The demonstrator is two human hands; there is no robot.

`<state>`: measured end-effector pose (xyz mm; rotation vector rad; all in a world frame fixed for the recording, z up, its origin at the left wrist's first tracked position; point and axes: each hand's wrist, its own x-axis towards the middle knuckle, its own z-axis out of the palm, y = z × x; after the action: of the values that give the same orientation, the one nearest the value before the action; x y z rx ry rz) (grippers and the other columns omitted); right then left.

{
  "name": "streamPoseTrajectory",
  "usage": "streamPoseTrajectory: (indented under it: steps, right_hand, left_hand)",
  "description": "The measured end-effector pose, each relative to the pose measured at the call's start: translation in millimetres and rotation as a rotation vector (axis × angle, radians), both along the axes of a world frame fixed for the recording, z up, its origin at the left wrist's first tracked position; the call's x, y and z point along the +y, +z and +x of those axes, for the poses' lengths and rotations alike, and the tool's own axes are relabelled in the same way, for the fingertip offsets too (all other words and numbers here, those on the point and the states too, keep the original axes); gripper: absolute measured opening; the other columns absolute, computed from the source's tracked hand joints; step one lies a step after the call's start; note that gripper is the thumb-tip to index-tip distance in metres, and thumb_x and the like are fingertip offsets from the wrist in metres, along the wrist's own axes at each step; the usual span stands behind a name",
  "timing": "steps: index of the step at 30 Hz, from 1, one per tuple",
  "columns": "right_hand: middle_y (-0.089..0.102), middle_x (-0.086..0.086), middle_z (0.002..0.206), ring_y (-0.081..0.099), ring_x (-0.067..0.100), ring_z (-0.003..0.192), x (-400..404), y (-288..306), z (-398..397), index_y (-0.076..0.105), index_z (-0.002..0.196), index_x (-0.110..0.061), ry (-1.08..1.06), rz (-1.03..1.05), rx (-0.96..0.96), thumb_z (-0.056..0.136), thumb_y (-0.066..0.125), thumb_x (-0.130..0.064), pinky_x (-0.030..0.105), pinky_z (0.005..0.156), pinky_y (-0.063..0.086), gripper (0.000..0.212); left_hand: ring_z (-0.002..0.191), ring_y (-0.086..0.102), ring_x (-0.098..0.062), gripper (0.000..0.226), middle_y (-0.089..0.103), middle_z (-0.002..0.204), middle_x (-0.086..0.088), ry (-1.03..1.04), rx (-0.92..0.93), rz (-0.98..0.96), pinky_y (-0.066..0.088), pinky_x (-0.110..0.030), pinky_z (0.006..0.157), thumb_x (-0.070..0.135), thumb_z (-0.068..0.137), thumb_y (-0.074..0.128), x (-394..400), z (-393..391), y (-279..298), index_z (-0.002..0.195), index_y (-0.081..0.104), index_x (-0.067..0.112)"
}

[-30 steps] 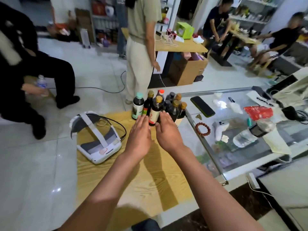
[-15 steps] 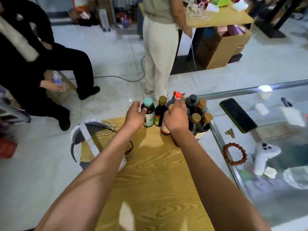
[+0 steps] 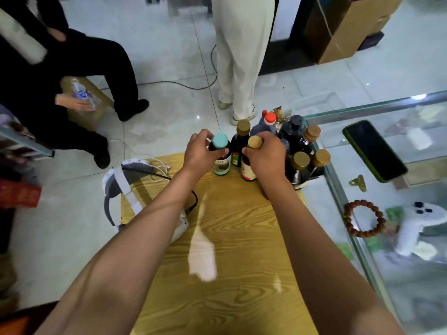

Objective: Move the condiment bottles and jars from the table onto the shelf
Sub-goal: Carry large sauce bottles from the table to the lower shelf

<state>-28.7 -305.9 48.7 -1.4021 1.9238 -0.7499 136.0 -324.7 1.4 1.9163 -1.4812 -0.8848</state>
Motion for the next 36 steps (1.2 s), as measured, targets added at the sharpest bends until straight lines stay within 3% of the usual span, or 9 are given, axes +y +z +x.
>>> streamPoseTrajectory:
  steps: [2, 7, 10, 16, 21, 25, 29, 34, 36]
  right_hand:
    - [0.067, 0.005, 0.091, 0.059, 0.019, 0.084, -1, 0, -2, 0.066, 0.099, -0.008, -0.007, 0.009, -0.005, 0.078, 0.08, -0.017, 0.027, 0.068, 0.042, 0.026]
    - [0.068, 0.003, 0.084, 0.061, 0.018, 0.08, 3, 4, -1, 0.068, 0.09, -0.013, 0.014, 0.031, -0.079, 0.079, 0.079, -0.013, 0.025, 0.065, 0.042, 0.016]
    - [0.067, 0.001, 0.081, 0.061, 0.017, 0.08, 8, 4, 0, 0.066, 0.088, -0.015, 0.062, 0.021, -0.085, 0.081, 0.078, -0.012, 0.023, 0.061, 0.04, 0.014]
    - [0.066, 0.004, 0.098, 0.062, 0.02, 0.09, 37, 5, -2, 0.057, 0.109, -0.012, -0.011, 0.008, -0.123, 0.081, 0.078, -0.014, 0.036, 0.076, 0.053, 0.035]
    - [0.069, 0.002, 0.095, 0.067, 0.013, 0.087, 67, 33, -9, 0.055, 0.102, -0.015, 0.038, -0.004, -0.362, 0.073, 0.085, -0.007, 0.02, 0.073, 0.056, 0.042]
    - [0.072, 0.002, 0.091, 0.069, 0.009, 0.082, 111, 68, -10, 0.062, 0.1, -0.013, 0.071, -0.07, -0.547, 0.073, 0.082, 0.004, 0.022, 0.077, 0.057, 0.038]
    - [0.075, 0.006, 0.099, 0.07, 0.009, 0.087, 178, 107, -13, 0.066, 0.114, -0.003, 0.049, -0.188, -0.63, 0.076, 0.078, 0.005, 0.02, 0.079, 0.056, 0.041]
    - [0.077, -0.006, 0.087, 0.071, 0.005, 0.083, 268, 140, -21, 0.061, 0.118, 0.001, -0.071, -0.306, -0.775, 0.081, 0.073, 0.006, 0.017, 0.074, 0.055, 0.039]
    - [0.077, -0.001, 0.088, 0.072, 0.01, 0.084, 304, 146, -29, 0.063, 0.11, -0.004, -0.108, -0.326, -0.821, 0.081, 0.073, 0.005, 0.021, 0.075, 0.054, 0.032]
  left_hand:
    - [0.09, 0.046, -0.013, 0.043, 0.048, 0.102, 0.002, -0.029, -0.02, -0.058, 0.033, -0.024, 0.069, 0.032, 0.073, 0.082, 3, 0, 1, 0.094, 0.05, 0.011]
    - [0.066, 0.044, -0.002, 0.042, 0.05, 0.077, 0.009, 0.016, 0.147, -0.008, 0.035, -0.009, 0.05, 0.021, 0.076, 0.082, 10, -4, 6, 0.089, 0.043, 0.012]
    - [0.067, 0.044, 0.0, 0.04, 0.049, 0.077, 0.011, 0.03, 0.215, -0.033, 0.035, -0.007, 0.054, 0.014, 0.074, 0.082, 20, -6, 7, 0.09, 0.046, 0.01]
    - [0.069, 0.054, 0.003, 0.036, 0.06, 0.081, 0.006, 0.042, 0.303, -0.037, 0.043, -0.012, 0.061, 0.015, 0.073, 0.083, 55, -6, 14, 0.091, 0.053, 0.007]
    - [0.084, 0.066, 0.0, 0.033, 0.071, 0.091, 0.009, 0.064, 0.359, -0.065, 0.049, -0.011, 0.065, 0.022, 0.073, 0.084, 92, -4, 48, 0.094, 0.059, 0.018]
    - [0.092, 0.068, -0.007, 0.032, 0.072, 0.093, 0.008, -0.011, 0.379, -0.157, 0.056, -0.031, 0.082, 0.025, 0.071, 0.085, 133, 3, 74, 0.091, 0.06, 0.025]
    - [0.099, 0.067, -0.006, 0.037, 0.073, 0.102, 0.006, -0.067, 0.436, -0.215, 0.055, -0.04, 0.091, 0.026, 0.072, 0.084, 187, 9, 108, 0.101, 0.064, 0.019]
    - [0.1, 0.065, -0.002, 0.043, 0.072, 0.101, 0.017, -0.166, 0.389, -0.295, 0.055, -0.041, 0.089, 0.057, 0.061, 0.077, 253, -1, 148, 0.097, 0.065, 0.036]
    - [0.1, 0.066, -0.002, 0.046, 0.072, 0.101, 0.017, -0.222, 0.352, -0.316, 0.055, -0.04, 0.089, 0.066, 0.058, 0.071, 280, -12, 160, 0.097, 0.062, 0.042]
